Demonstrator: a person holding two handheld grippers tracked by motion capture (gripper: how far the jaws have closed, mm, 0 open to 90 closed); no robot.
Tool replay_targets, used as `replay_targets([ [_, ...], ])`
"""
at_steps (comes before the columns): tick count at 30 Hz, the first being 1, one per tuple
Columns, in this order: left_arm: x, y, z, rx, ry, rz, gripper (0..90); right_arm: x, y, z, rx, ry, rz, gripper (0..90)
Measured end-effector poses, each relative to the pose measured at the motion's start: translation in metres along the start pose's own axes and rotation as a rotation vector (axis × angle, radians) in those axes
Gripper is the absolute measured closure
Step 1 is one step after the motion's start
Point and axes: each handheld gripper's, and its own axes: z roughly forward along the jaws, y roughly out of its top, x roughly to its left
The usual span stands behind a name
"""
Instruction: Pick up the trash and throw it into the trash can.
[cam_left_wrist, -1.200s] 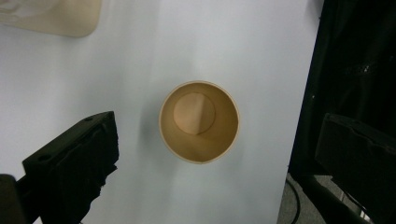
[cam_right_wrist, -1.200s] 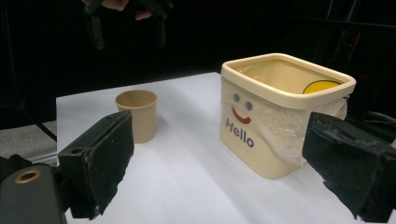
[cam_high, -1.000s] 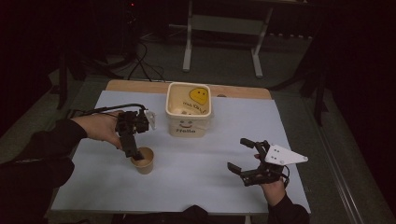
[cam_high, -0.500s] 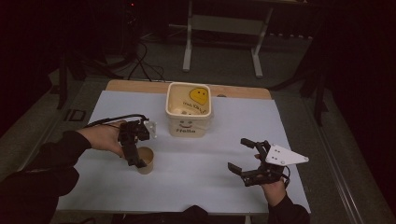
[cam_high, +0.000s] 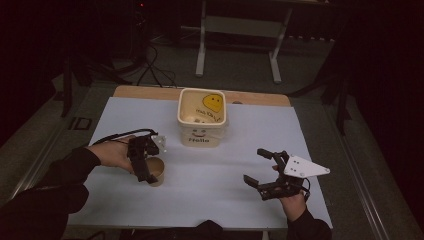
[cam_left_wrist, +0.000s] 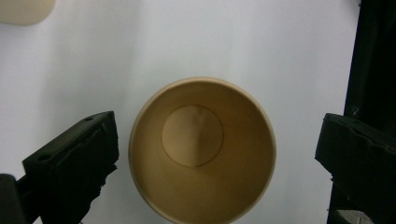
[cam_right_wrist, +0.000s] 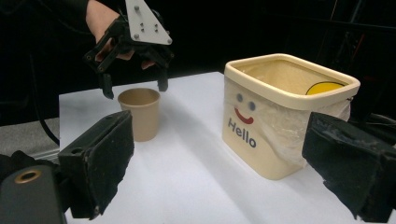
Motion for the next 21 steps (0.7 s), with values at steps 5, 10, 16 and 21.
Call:
replay_targets([
  [5, 0.001, -0.004, 0.008, 0.004, -0.003, 0.002, 0.6, 0.000, 0.000, 0.000, 0.002, 0.002, 0.005, 9.0],
  [10, 0.004, -0.007, 0.015, 0.007, -0.003, 0.000, 0.6, 0.000, 0.000, 0.001, 0.005, 0.002, 0.004, 9.0],
  [16, 0.006, -0.010, 0.020, 0.016, -0.011, -0.005, 2.4, 0.000, -0.001, 0.000, 0.003, 0.002, 0.005, 9.0],
  [21, 0.007, -0.012, 0.024, 0.024, -0.007, -0.010, 8.0, 0.000, -0.001, 0.001, 0.004, 0.002, 0.003, 9.0],
])
